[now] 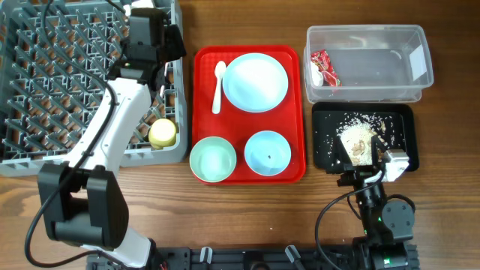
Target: Sort waste into correct bins and load items into the dishwasher rack
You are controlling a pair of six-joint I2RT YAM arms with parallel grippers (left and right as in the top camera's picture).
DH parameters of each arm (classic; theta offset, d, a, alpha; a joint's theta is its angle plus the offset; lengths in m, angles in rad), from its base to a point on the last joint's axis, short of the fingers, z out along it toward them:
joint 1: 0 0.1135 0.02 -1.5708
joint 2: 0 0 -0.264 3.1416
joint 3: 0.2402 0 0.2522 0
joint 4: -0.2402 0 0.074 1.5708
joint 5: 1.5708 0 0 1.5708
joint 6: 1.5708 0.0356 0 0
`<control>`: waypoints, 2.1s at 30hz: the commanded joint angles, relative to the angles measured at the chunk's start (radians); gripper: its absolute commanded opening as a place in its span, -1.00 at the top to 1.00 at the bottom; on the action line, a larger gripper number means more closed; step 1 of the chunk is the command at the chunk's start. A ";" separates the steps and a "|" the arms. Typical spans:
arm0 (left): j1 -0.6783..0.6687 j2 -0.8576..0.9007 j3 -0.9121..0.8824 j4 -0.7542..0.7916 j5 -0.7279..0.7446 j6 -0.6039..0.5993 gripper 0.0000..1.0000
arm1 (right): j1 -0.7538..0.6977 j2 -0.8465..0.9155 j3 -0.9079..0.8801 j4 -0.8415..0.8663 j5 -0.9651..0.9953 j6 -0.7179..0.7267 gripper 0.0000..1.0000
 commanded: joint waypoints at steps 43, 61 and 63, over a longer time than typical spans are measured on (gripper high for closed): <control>-0.040 0.076 0.032 -0.917 0.297 -0.083 0.53 | 0.005 -0.014 -0.001 0.007 0.021 0.007 -1.00; -0.040 0.067 0.092 -0.978 0.313 -0.079 -0.06 | 0.005 -0.014 -0.001 0.007 0.021 0.007 -1.00; -0.040 0.035 0.145 -0.990 0.313 -0.079 -0.23 | 0.005 -0.014 -0.001 0.007 0.021 0.007 -1.00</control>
